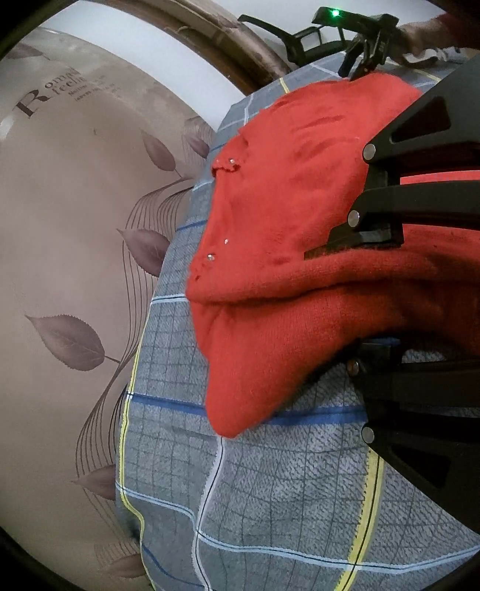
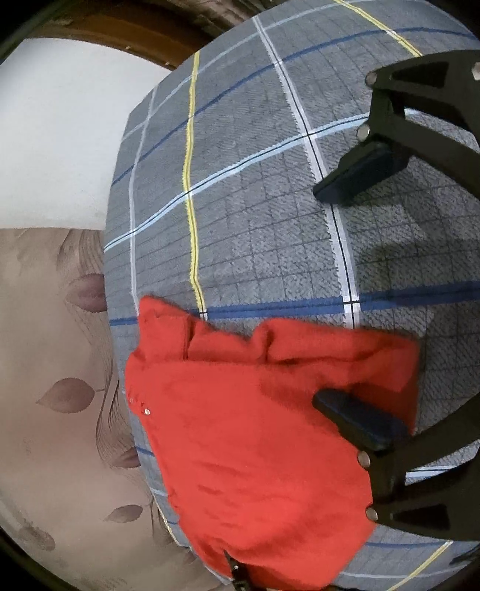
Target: Fold small clothes
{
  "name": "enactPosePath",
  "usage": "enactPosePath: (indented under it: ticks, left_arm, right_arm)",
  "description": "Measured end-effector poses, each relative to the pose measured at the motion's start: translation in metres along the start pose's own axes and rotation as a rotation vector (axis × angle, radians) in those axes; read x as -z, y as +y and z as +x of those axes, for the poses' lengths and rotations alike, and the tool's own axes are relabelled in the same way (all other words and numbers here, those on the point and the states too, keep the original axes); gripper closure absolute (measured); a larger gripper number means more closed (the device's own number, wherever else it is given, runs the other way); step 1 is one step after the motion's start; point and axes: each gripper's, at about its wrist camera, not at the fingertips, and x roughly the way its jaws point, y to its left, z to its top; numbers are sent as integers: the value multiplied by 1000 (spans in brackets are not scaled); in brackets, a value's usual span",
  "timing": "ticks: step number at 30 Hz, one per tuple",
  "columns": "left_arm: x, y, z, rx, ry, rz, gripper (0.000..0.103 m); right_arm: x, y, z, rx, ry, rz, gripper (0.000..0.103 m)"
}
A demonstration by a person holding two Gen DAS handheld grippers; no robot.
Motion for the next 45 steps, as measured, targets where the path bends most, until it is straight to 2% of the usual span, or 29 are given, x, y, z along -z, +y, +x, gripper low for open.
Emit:
enactPosePath:
  ticks: [21, 32, 38, 45]
  left_arm:
    - [2, -7, 5, -63, 6, 47, 70]
    - [2, -10, 6, -102, 7, 74, 66]
    - [0, -1, 5, -29, 18, 27, 69]
    - [-3, 7, 4, 26, 33, -22, 77]
  right_arm:
    - [2, -3, -2, -21, -10, 14, 0]
    - [1, -6, -5, -32, -22, 34, 0]
    - [2, -13, -10, -109, -46, 63, 0]
    - [1, -9, -8, -102, -38, 45, 0]
